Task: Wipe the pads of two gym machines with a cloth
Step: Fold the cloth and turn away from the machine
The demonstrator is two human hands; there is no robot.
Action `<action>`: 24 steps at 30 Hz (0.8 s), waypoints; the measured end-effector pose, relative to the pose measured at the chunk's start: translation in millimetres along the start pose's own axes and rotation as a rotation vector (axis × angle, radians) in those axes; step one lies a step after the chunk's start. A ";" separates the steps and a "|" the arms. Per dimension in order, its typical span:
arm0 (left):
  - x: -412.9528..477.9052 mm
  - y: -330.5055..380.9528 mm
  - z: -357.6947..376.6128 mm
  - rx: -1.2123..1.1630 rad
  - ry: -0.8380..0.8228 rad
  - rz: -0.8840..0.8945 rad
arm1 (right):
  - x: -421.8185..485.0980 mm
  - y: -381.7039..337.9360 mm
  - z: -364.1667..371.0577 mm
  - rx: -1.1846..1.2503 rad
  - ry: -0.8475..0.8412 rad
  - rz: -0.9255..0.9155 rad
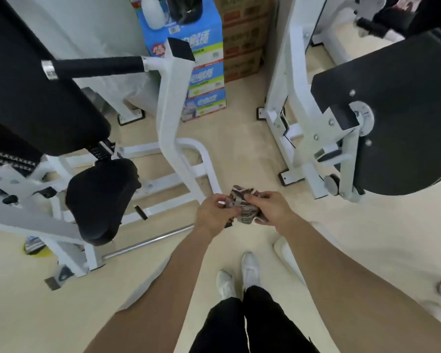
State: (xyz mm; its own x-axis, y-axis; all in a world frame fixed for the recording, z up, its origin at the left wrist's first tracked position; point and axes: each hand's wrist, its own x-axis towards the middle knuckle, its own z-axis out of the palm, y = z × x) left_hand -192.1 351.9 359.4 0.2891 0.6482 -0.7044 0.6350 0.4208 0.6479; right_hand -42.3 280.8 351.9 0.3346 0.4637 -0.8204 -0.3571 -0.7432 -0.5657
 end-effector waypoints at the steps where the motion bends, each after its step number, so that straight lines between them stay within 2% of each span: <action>1: 4.2 -5.6 9.0 0.009 -0.003 -0.010 | 4.9 10.1 -6.8 0.026 0.027 0.029; 7: 29.8 -35.8 60.7 0.069 -0.076 -0.048 | 28.0 61.3 -34.9 0.118 0.139 0.069; 9: 42.9 -49.2 84.9 0.074 -0.106 -0.069 | 41.4 84.3 -45.2 0.141 0.225 0.068; 13: 73.7 -87.8 144.2 0.144 -0.171 -0.087 | 80.7 147.1 -79.0 0.074 0.352 0.085; 17: 97.2 -136.4 209.9 0.197 -0.204 -0.117 | 111.4 206.6 -114.0 -0.010 0.394 0.144; 24: 121.9 -224.1 338.7 0.200 -0.248 -0.192 | 169.3 323.6 -191.3 -0.188 0.354 0.224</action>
State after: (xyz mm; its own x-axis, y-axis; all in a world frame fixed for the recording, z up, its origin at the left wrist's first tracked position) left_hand -56.5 121.6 30.2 0.3003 0.3858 -0.8723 0.8151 0.3712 0.4448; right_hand 65.6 26.5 45.8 0.5564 0.1121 -0.8233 -0.3009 -0.8964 -0.3255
